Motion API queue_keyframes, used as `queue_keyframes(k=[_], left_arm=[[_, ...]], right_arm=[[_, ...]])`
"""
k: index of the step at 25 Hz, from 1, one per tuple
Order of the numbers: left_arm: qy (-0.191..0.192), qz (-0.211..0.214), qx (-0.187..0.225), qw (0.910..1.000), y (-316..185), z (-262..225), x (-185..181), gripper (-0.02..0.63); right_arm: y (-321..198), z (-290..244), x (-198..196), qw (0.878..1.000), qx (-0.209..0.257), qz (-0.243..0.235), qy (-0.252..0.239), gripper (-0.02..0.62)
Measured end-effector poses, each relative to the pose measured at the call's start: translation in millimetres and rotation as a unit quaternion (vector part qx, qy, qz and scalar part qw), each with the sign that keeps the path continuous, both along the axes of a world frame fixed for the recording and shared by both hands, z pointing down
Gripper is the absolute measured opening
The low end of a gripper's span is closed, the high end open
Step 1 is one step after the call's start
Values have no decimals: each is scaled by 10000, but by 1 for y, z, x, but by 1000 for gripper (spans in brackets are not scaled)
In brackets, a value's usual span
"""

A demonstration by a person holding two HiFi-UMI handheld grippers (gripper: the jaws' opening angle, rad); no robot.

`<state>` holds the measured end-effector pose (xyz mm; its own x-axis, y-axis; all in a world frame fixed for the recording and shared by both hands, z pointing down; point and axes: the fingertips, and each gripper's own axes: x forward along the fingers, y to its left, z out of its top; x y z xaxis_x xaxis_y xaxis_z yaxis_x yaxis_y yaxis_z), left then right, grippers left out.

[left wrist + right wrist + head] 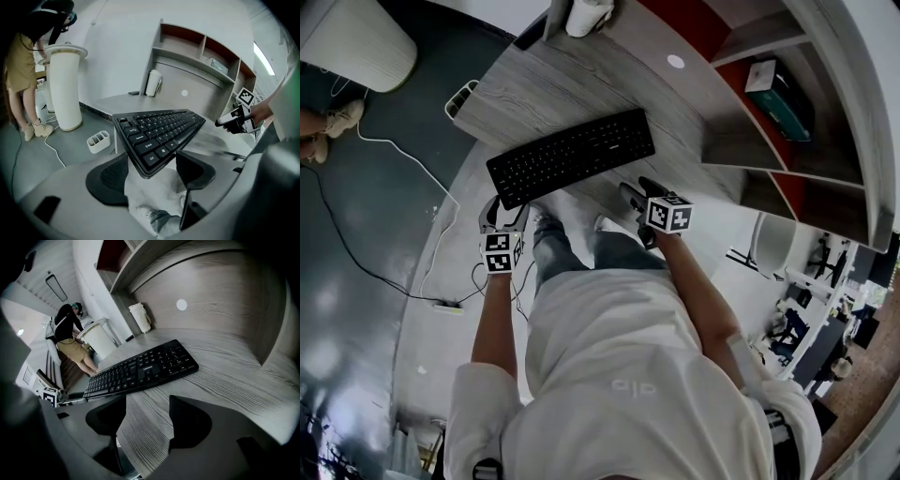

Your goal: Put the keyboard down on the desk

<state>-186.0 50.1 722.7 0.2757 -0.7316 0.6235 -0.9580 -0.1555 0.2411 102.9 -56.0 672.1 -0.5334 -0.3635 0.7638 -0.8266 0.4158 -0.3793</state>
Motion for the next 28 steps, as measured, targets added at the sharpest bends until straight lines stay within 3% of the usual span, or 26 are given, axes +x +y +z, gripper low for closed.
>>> queue_keyframes(k=[6,13,18,24,25,26,27,28], left_arm=[[-31,-21,-124,9999,1,-1,0,320],[-69,-91,9,9999,1,-7,0,301],[-61,155,325,9993,-18,-27,10,279],[-67,329,270,9991,-50,-19,23,265],[-157,316,353,9988,-56,-22,22,228],[-268,333,479,9979,-63,-26,21,111],[-371,416,591,9967,-71,-30,23,63],[-450,554,625,9955,-79,-33,27,63]], right_arm=[[2,2,12,9998,-38,208,-29,298],[2,4,20,9994,-71,339,-31,298],[2,7,20,9994,-101,335,-11,298],[3,4,17,9995,-104,305,-10,298],[3,4,17,9994,-103,318,-7,298],[3,4,19,9994,-103,337,-1,298],[4,4,22,9993,-103,363,7,298],[4,4,25,9992,-103,394,14,298]])
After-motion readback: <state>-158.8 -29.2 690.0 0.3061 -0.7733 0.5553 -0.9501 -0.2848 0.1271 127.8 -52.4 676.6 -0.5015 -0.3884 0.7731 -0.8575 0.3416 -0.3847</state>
